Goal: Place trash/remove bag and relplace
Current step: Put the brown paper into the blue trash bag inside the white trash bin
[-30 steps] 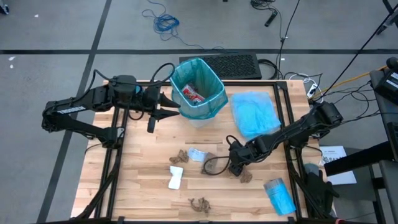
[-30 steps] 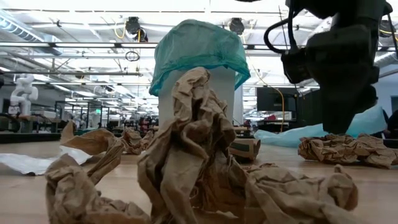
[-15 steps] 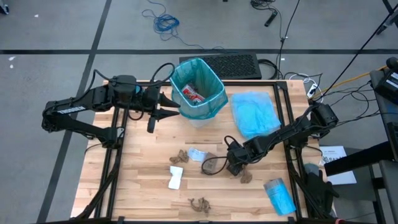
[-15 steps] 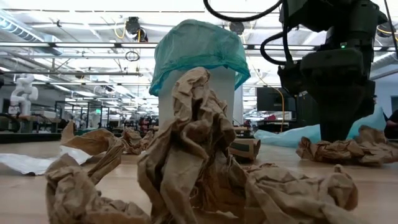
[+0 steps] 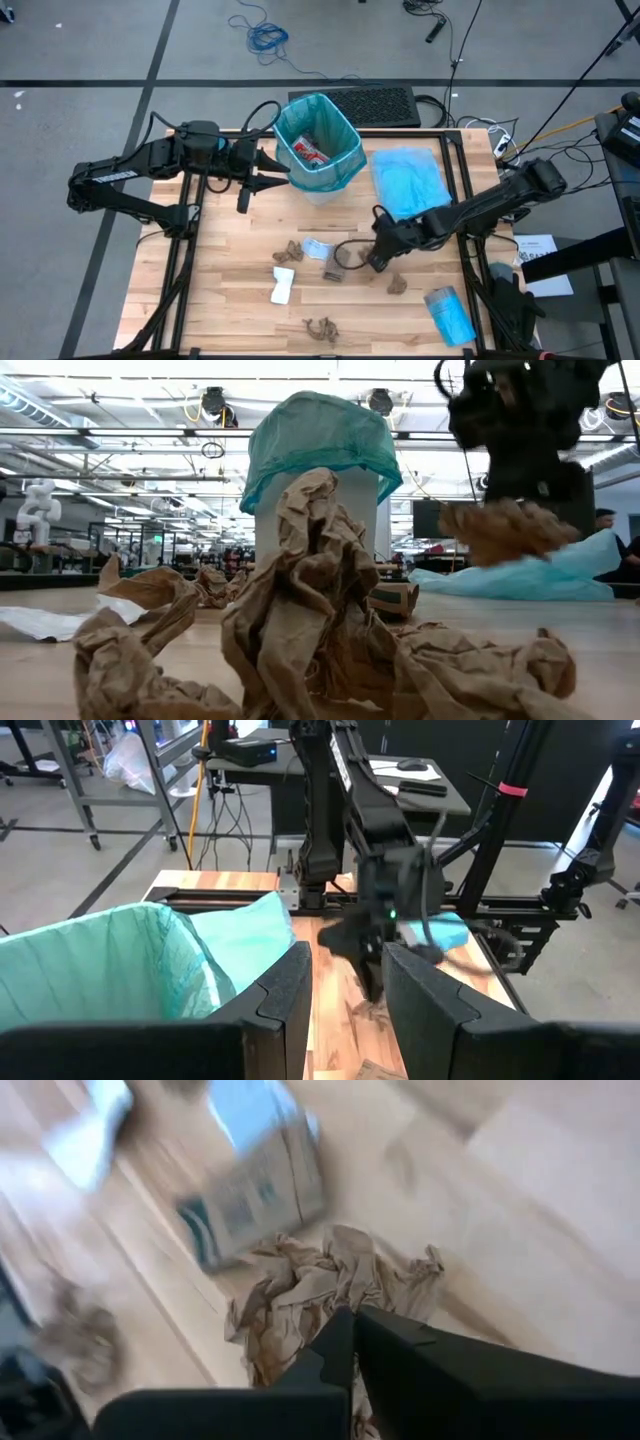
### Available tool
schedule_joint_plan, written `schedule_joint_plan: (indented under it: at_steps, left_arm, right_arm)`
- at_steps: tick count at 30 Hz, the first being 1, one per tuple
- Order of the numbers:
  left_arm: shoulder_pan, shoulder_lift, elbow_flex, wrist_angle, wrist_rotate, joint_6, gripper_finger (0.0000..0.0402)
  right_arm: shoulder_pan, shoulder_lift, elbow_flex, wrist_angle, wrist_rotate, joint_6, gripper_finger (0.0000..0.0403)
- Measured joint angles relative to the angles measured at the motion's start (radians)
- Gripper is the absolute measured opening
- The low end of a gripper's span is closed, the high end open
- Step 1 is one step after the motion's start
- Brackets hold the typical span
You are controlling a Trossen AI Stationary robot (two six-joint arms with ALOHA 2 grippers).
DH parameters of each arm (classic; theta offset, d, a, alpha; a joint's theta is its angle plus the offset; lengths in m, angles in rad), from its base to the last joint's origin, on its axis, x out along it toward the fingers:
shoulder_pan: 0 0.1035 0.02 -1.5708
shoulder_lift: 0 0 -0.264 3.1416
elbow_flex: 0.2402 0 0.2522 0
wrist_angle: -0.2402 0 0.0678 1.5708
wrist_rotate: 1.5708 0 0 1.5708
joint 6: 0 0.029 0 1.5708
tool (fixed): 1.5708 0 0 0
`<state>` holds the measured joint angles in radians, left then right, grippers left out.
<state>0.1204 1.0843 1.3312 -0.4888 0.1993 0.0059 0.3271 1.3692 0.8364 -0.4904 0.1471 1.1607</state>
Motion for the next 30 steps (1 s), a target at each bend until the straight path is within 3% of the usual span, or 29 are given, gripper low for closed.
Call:
schedule_joint_plan:
  at_steps: [10,14,22,30]
  left_arm:
    - [0.000,0.000,0.000,0.000,0.000,0.000,0.0121]
    - [0.000,0.000,0.000,0.001,0.000,0.001,0.0121]
    - [0.000,0.000,0.000,0.001,0.000,0.001,0.0121]
    - [0.000,0.000,0.000,0.001,0.000,0.001,0.0121]
  right_arm:
    - [-0.001,-0.236,0.000,0.032,0.277,0.030,0.0001]
    - [-0.022,-0.305,0.000,0.136,0.348,-0.032,0.0000]
    - [-0.147,-0.330,0.071,0.352,0.379,-0.296,0.0000]
    - [-0.297,-0.279,0.296,0.355,0.365,-0.597,0.0000]
